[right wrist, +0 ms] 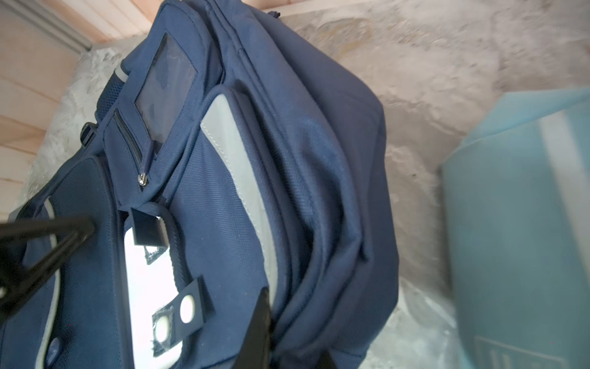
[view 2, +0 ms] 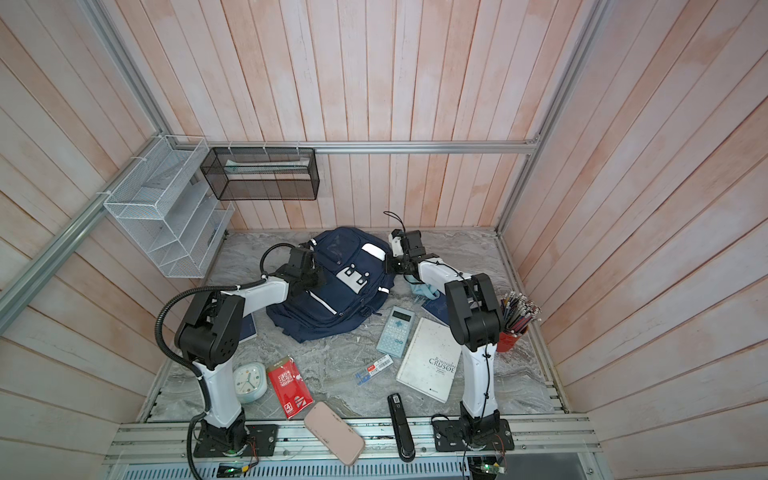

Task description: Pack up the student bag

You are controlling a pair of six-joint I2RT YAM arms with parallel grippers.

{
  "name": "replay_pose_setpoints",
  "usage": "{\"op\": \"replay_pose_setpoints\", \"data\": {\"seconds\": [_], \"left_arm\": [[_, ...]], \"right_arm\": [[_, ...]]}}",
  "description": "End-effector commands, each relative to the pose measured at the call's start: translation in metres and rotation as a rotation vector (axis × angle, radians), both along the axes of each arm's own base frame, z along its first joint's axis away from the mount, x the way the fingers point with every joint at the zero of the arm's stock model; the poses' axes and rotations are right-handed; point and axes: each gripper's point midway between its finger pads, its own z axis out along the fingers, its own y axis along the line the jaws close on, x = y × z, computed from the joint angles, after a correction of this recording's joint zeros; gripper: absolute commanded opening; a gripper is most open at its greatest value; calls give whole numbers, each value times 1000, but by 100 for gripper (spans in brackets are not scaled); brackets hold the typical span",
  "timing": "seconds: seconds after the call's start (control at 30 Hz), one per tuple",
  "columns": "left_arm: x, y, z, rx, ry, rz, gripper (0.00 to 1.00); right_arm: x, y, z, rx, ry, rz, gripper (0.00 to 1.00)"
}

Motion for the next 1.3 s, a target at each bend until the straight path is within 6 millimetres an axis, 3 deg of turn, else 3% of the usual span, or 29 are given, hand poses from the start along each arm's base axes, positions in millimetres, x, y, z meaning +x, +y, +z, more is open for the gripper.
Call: {"op": "replay_pose_setpoints", "data": {"seconds": [0.0, 0.07, 0.17, 0.3, 0.43, 0.53, 0.67, 0.73, 0.8, 0.9, 0.97, 1.03, 1.13, 1.27], "left_arm": [[18, 0, 42, 18, -66, -27, 26], [24, -2, 67, 13, -111, -35, 27], [15, -5, 91, -16, -145, -61, 30], [-26, 0, 99, -32, -114, -66, 33], [-90, 16, 71, -26, 15, -42, 34], [-130, 20, 30, -17, 125, -30, 31], [-148, 18, -23, -60, 207, -35, 27], [-142, 16, -38, -52, 217, -35, 22], [-129, 15, -47, -28, 206, -39, 17], [-100, 14, -56, -8, 194, -38, 10], [-78, 16, -56, -1, 168, -31, 5], [-57, 17, -53, -2, 149, -31, 0], [-25, 13, -47, 18, 105, -47, 0], [9, 0, -48, 28, 92, -88, 0]], "right_arm": [[-66, 5, -35, -110, 157, 154, 22], [-66, -4, -17, -132, 102, 120, 31], [-58, -17, 16, -176, 11, 74, 47], [-55, -31, 46, -304, -61, 107, 52], [-68, -41, 42, -364, -17, 113, 54], [-87, -16, 35, -289, -12, 223, 54], [-111, 23, 12, -190, 42, 345, 52], [-121, 34, -3, -178, 65, 383, 50], [-125, 32, -23, -205, 93, 396, 47], [-131, 25, -48, -244, 154, 396, 41], [-139, 26, -55, -231, 186, 412, 40], [-142, 29, -53, -217, 177, 423, 40], [-137, 35, -40, -203, 129, 431, 40], [-115, 36, -13, -246, 23, 417, 47]]}}
